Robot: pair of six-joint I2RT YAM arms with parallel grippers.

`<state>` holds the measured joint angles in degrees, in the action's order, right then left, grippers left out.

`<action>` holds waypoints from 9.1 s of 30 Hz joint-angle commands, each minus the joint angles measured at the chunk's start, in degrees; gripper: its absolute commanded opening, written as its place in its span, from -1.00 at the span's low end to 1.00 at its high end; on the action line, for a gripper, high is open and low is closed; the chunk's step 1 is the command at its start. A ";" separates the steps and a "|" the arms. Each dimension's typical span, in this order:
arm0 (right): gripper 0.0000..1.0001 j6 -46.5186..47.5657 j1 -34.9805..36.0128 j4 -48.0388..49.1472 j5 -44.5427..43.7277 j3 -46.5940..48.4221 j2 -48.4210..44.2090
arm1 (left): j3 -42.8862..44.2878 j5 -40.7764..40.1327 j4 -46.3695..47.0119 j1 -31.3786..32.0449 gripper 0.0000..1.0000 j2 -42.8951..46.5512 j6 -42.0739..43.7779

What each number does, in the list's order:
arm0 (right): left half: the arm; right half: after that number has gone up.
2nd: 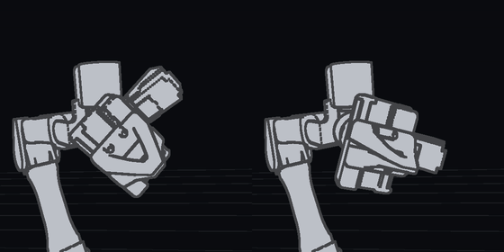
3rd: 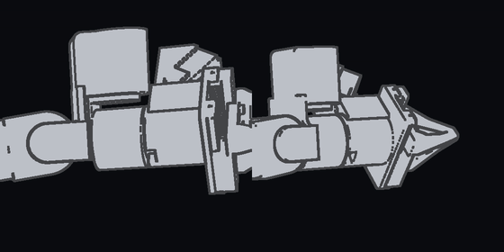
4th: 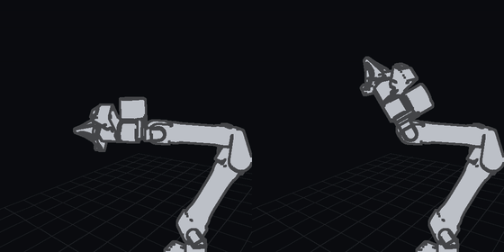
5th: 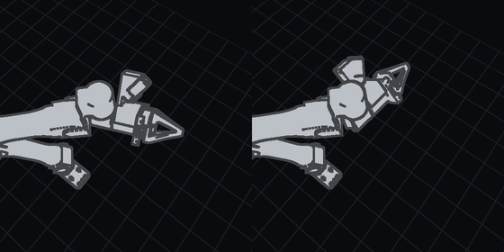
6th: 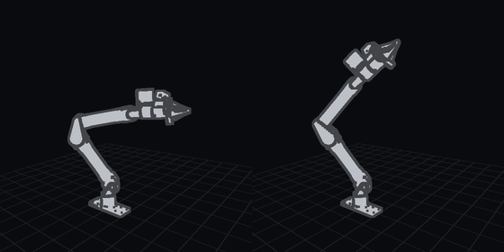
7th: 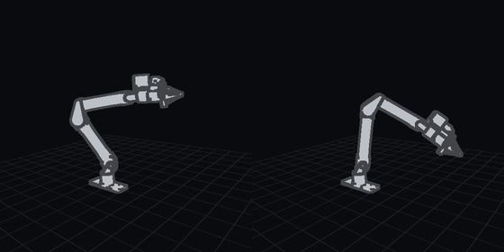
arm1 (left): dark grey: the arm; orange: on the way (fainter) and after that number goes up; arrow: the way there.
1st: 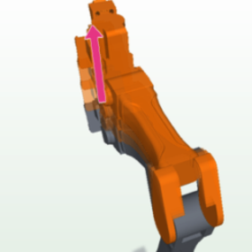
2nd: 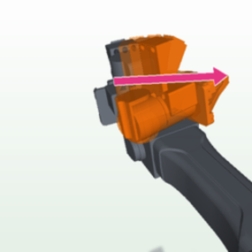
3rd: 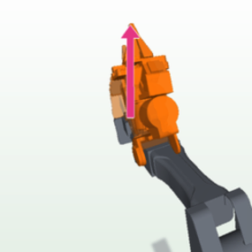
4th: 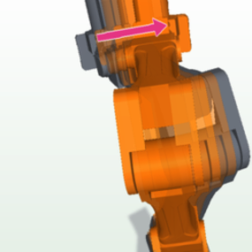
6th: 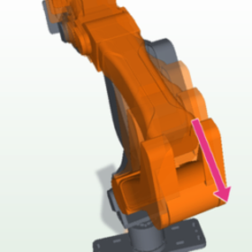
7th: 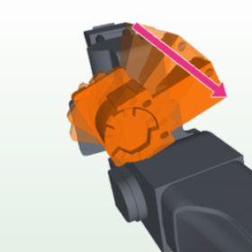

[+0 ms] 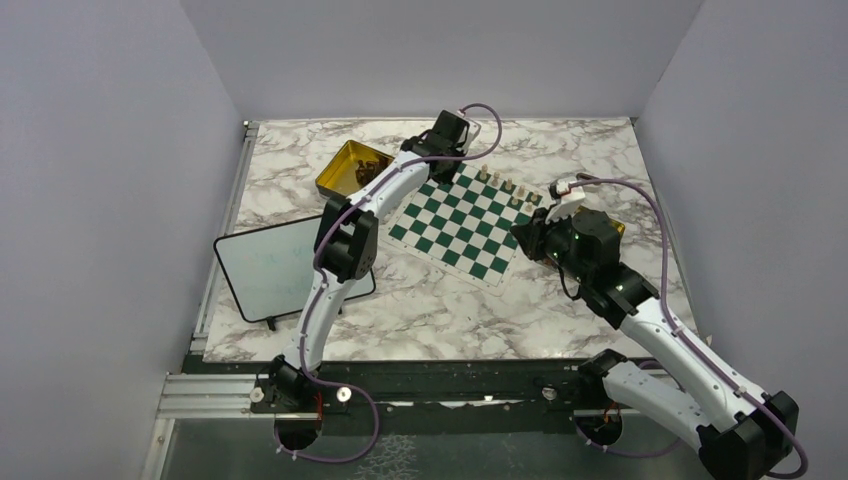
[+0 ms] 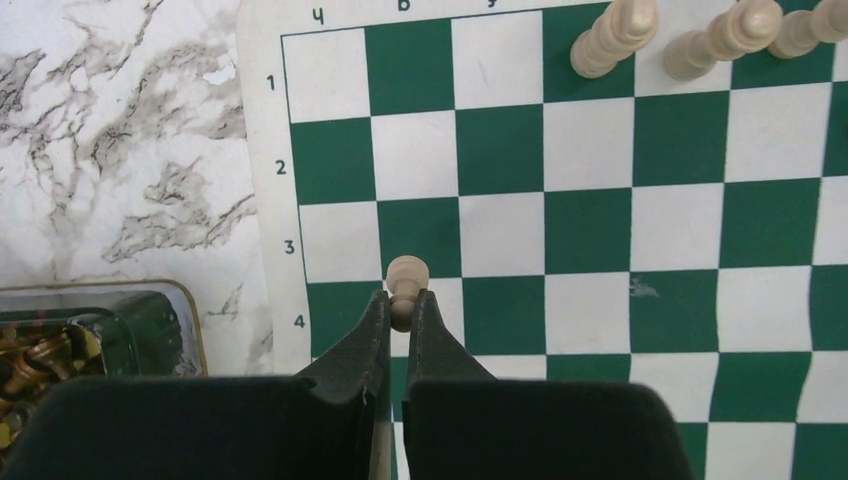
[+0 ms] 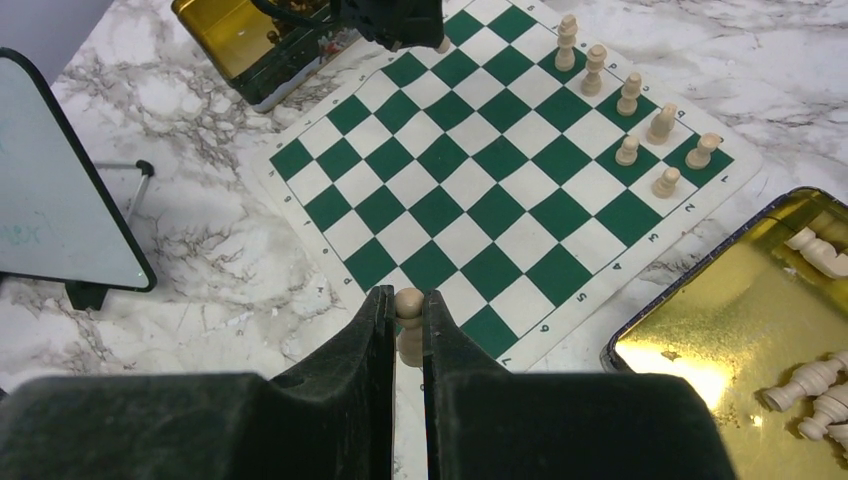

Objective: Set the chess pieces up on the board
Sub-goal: Place the chess piece on the chessboard.

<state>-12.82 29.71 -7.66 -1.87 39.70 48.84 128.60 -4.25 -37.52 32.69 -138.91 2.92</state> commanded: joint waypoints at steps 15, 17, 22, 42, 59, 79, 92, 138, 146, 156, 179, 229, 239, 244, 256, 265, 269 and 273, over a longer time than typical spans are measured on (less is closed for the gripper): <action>-0.78 2.13 0.19 -2.14 -1.21 1.22 -0.15 | 7.30 -2.34 -0.46 -2.41 -1.00 -6.85 5.30; -0.78 2.33 0.20 -2.26 -1.13 1.32 0.47 | 7.63 -2.01 -0.31 -2.58 -1.00 -7.30 5.58; -0.78 2.57 0.19 -2.03 -1.28 1.39 0.96 | 8.06 -1.89 0.27 -2.97 -0.96 -7.99 5.95; -0.78 2.79 0.17 -1.48 -3.14 1.56 2.42 | 9.26 -1.49 3.14 -3.33 -0.50 -10.18 6.75; -0.78 3.24 0.24 -0.86 -3.32 1.40 3.29 | 7.95 0.15 6.73 -3.33 -0.75 -8.83 5.64; -0.78 3.24 0.17 -0.77 -3.50 1.45 3.69 | 6.27 1.54 10.35 -3.68 -0.75 -10.44 4.96; -0.78 3.24 0.17 -0.54 -3.58 1.45 3.85 | 4.75 2.23 10.54 -3.68 -0.75 -10.67 4.51; -0.83 -25.30 0.08 15.16 0.38 2.36 9.68 | -45.65 28.38 34.04 -1.75 0.16 41.73 -8.82; -0.83 -32.19 0.08 22.63 5.27 4.70 12.75 | -64.13 38.66 50.70 -0.63 0.42 55.55 -10.64; -0.83 -35.48 0.08 26.74 8.55 7.12 15.77 | -65.32 46.24 56.06 1.25 0.42 54.32 -13.47; -0.83 -33.66 0.08 24.83 16.71 2.83 14.11 | -61.85 42.84 46.74 1.77 -0.43 49.33 -7.53; -0.85 2.19 0.08 25.74 -13.17 9.77 30.73 | -69.35 25.58 25.93 -1.58 0.98 66.32 -8.10; -0.85 7.98 -1.51 40.25 -14.14 13.23 48.86 | -77.09 18.43 24.47 -2.10 0.98 75.87 -10.96; -0.83 7.62 -2.97 44.91 -13.55 13.93 54.73 | -81.09 15.09 26.95 -2.10 0.98 81.19 -10.17; -0.78 4.11 -6.64 48.97 -13.90 14.99 62.54 | -81.57 14.73 26.84 -2.01 0.98 82.57 -9.40; -0.67 3.09 -8.20 48.05 -11.56 15.97 65.27 | -81.74 13.88 26.93 -2.01 0.98 83.12 -8.98; -0.64 2.80 -8.20 48.40 -10.91 15.42 65.35 | -81.63 13.98 26.97 -2.01 0.98 82.98 -8.98; -0.61 2.82 -8.25 47.61 -10.81 15.44 65.16 | -81.74 14.03 26.97 -2.01 0.98 83.00 -8.88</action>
<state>-9.45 21.63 38.11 -13.63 54.63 113.47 47.16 10.87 -11.88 30.74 -57.17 -6.57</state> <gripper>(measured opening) 0.190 0.989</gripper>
